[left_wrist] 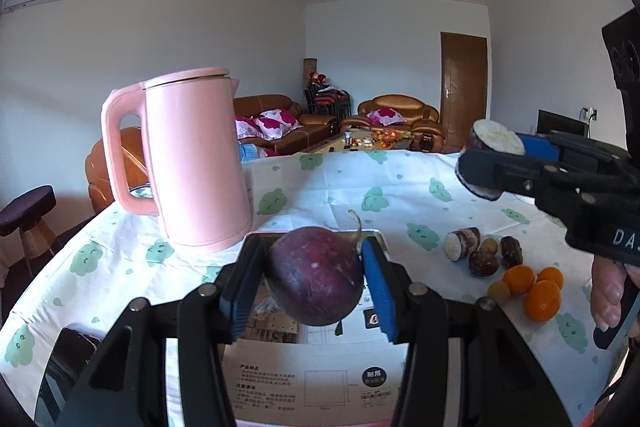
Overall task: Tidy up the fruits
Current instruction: 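Lower both items into the pink tin and open both grippers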
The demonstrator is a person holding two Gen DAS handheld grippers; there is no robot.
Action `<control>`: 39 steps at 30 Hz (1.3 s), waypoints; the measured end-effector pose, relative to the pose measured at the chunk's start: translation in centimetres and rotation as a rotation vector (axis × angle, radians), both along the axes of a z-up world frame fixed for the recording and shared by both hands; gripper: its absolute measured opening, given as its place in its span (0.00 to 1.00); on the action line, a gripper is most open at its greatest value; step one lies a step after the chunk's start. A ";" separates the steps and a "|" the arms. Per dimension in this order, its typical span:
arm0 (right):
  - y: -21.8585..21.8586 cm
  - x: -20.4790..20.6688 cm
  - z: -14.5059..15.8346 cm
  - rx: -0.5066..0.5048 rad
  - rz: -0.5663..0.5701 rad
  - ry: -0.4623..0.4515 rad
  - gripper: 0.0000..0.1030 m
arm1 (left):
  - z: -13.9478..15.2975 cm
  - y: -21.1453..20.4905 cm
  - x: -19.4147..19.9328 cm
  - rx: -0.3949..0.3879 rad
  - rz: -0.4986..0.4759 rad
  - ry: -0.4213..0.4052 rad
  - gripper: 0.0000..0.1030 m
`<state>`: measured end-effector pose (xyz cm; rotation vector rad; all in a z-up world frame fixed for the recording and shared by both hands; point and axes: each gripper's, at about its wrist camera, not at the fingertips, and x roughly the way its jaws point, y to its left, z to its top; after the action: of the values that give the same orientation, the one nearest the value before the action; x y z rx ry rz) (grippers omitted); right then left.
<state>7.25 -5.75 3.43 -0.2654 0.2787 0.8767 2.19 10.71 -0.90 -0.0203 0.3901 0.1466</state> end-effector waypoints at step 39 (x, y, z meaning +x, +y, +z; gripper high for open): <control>7.8 4.3 -7.7 -0.145 0.027 0.243 0.44 | -3.5 4.4 4.6 -0.057 0.050 0.236 0.50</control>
<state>11.58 2.07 -4.31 -0.2975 0.5671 0.9180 6.77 15.09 -4.37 -0.0696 0.6300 0.1877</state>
